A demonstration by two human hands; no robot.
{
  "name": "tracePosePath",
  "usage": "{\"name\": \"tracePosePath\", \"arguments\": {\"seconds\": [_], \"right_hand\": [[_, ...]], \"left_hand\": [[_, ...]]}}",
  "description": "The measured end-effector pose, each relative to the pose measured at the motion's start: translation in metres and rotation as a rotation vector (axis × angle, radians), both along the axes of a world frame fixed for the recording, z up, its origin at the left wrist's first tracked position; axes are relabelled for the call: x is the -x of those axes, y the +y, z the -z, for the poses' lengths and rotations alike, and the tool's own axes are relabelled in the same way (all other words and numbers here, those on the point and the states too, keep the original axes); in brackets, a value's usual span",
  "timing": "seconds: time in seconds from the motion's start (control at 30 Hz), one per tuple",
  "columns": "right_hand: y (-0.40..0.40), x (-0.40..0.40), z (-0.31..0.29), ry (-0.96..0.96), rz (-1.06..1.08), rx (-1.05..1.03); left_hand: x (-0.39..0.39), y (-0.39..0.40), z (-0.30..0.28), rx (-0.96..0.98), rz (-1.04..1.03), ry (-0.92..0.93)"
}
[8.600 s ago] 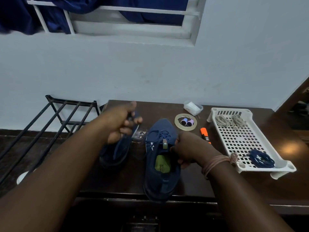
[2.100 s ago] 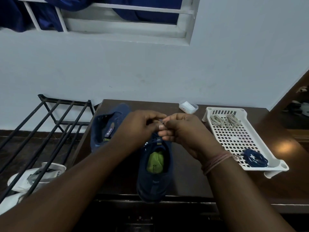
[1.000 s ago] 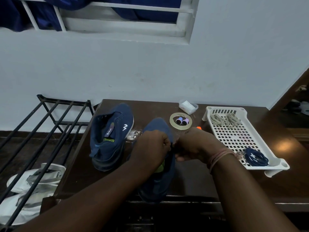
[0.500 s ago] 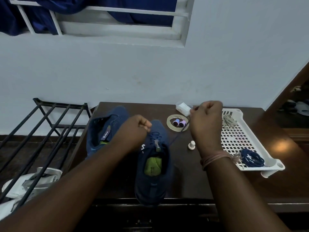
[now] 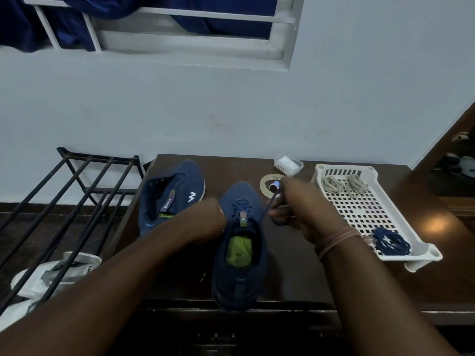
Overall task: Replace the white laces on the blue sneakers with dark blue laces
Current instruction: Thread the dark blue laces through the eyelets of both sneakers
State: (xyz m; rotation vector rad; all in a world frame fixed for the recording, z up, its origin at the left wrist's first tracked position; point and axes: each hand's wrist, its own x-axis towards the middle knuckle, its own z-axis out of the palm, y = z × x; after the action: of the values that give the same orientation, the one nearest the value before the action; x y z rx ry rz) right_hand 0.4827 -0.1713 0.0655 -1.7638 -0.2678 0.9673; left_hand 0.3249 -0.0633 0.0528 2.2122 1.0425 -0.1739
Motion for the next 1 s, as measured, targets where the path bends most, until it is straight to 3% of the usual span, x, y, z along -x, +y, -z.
{"name": "tracePosePath", "arguments": {"seconds": [0.1,0.17,0.27,0.37,0.47,0.87,1.0], "right_hand": [[-0.005,-0.007,-0.009,0.224,0.189,-0.226],[-0.006,-0.008,-0.005,0.235,0.196,-0.239],[-0.006,-0.004,0.004,-0.196,-0.052,0.032],[-0.011,0.003,0.005,-0.679,-0.518,0.364],[-0.017,0.007,-0.004,-0.743,-0.741,0.477],[-0.017,0.008,0.012,-0.891,-0.514,0.747],[-0.026,0.01,0.0,-0.799,-0.549,0.662]], "left_hand": [[-0.004,0.006,-0.001,0.067,-0.144,-0.079],[-0.005,0.012,-0.002,0.09,-0.193,-0.126],[0.0,0.011,-0.003,0.229,-0.193,-0.169],[0.006,0.01,-0.002,0.162,-0.13,-0.138],[0.008,0.015,-0.002,0.135,-0.141,-0.16],[0.013,0.016,0.004,-0.124,-0.184,-0.02],[0.031,0.016,-0.006,-0.067,-0.239,-0.099]]}}
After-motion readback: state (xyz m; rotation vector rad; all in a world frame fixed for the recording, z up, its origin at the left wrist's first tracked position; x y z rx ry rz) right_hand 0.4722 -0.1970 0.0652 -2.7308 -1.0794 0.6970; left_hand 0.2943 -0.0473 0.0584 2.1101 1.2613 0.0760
